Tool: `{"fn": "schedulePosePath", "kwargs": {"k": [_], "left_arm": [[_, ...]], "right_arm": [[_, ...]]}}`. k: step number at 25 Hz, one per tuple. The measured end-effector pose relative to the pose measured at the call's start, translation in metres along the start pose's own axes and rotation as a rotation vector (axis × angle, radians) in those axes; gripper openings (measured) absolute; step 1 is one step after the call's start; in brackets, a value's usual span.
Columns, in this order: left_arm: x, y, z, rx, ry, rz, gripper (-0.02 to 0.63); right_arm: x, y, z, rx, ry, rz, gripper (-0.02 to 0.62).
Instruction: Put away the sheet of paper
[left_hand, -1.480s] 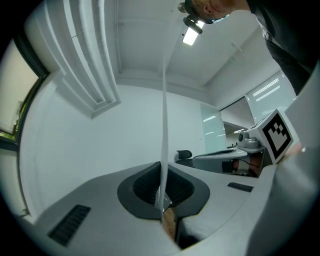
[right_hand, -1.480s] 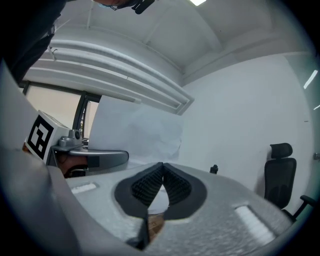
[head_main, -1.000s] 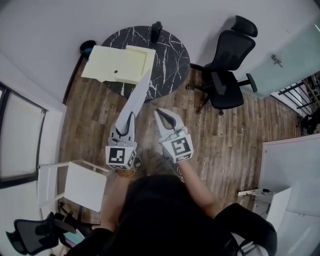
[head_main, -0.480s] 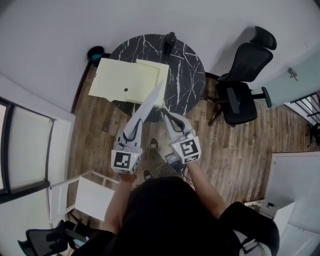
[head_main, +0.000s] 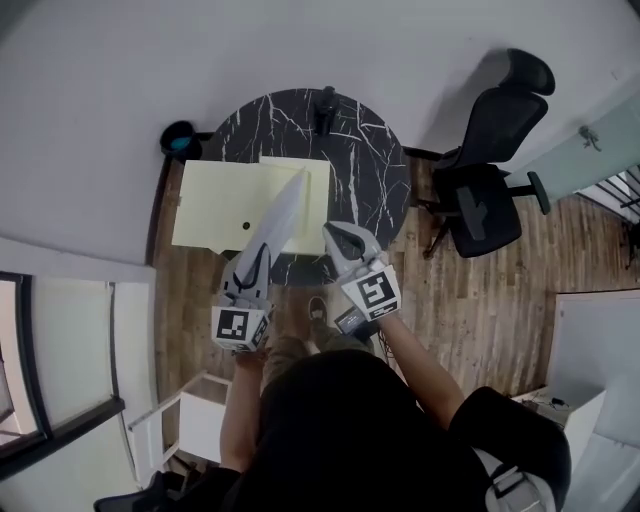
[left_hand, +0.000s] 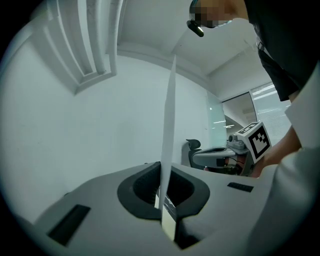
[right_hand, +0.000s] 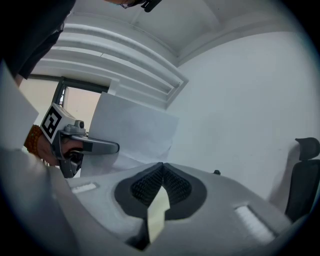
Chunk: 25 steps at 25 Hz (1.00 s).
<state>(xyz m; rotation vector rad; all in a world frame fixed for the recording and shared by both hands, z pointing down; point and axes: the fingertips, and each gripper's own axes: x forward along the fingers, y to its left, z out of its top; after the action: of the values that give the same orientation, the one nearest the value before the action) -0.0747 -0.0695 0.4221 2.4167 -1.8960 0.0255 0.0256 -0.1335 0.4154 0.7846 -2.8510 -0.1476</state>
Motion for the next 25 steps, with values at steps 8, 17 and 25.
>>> {"fn": "schedulePosePath", "kwargs": {"k": [8, 17, 25], "left_arm": [[0.034, 0.066, -0.013, -0.002, 0.033, -0.123, 0.002], [0.090, 0.150, -0.026, -0.004, 0.054, -0.345, 0.002], [0.115, 0.157, -0.047, -0.031, 0.066, -0.495, 0.002]], "right_arm": [[0.063, -0.016, 0.000, -0.014, 0.041, -0.040, -0.002], [0.123, -0.032, 0.022, 0.002, 0.077, -0.214, -0.002], [0.123, -0.040, 0.017, 0.012, 0.112, -0.367, -0.002]]}}
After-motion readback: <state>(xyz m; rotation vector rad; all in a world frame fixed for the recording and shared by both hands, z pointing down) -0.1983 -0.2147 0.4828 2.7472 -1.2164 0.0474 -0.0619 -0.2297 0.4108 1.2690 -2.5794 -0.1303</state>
